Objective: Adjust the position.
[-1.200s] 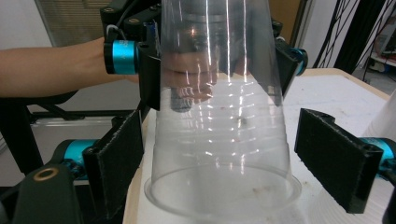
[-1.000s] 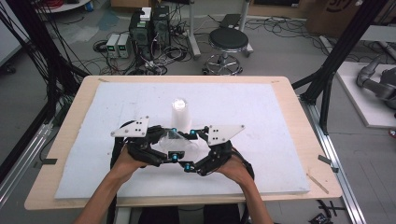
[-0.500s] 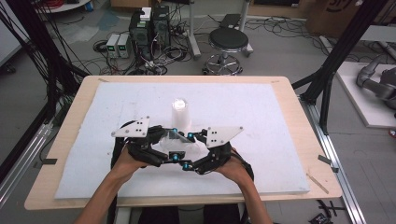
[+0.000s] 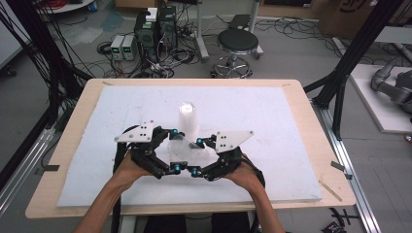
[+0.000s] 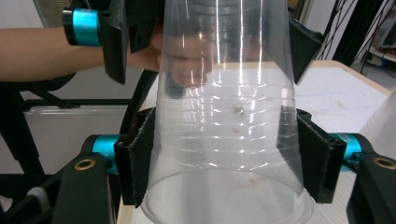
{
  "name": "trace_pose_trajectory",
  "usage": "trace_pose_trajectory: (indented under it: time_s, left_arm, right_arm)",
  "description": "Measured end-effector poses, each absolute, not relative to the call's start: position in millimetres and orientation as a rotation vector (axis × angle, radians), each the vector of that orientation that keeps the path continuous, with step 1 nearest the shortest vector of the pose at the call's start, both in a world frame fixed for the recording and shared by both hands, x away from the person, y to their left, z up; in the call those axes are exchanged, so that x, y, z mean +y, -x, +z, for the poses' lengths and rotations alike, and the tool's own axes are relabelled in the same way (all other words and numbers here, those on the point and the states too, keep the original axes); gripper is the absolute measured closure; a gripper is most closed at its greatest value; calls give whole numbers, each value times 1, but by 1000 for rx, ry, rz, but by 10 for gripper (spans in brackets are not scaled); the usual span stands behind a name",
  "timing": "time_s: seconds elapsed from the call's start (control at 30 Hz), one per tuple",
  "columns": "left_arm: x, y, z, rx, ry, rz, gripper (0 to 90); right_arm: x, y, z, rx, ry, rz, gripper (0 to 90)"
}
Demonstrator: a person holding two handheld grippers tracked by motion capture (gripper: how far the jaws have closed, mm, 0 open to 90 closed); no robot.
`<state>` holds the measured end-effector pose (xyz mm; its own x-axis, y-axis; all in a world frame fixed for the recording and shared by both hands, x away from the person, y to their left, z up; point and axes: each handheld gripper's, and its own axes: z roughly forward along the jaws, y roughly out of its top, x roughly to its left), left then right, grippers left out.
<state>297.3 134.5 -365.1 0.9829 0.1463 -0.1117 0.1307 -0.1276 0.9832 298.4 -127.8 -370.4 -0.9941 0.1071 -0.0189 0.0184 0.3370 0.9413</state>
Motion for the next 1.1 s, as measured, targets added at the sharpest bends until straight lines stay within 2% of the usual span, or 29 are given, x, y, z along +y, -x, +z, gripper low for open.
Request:
trace_pose_trajectory:
  time_s: [0.3, 0.57, 0.73, 1.1]
  left_arm:
    - [150, -297, -345, 228, -2072, 7, 80]
    - [138, -297, -330, 210, -2437, -7, 102]
    - [131, -297, -324, 193, -2485, 8, 116]
    - [110, -298, -322, 140, -2467, 20, 136]
  right_arm:
    - [-132, -298, -354, 2714, -100, 1497, 317]
    - [-119, -300, -339, 2912, -48, 1179, 320]
    - [-111, -302, -335, 2986, -25, 1017, 320]
    - [-108, -304, -330, 3001, -38, 973, 323]
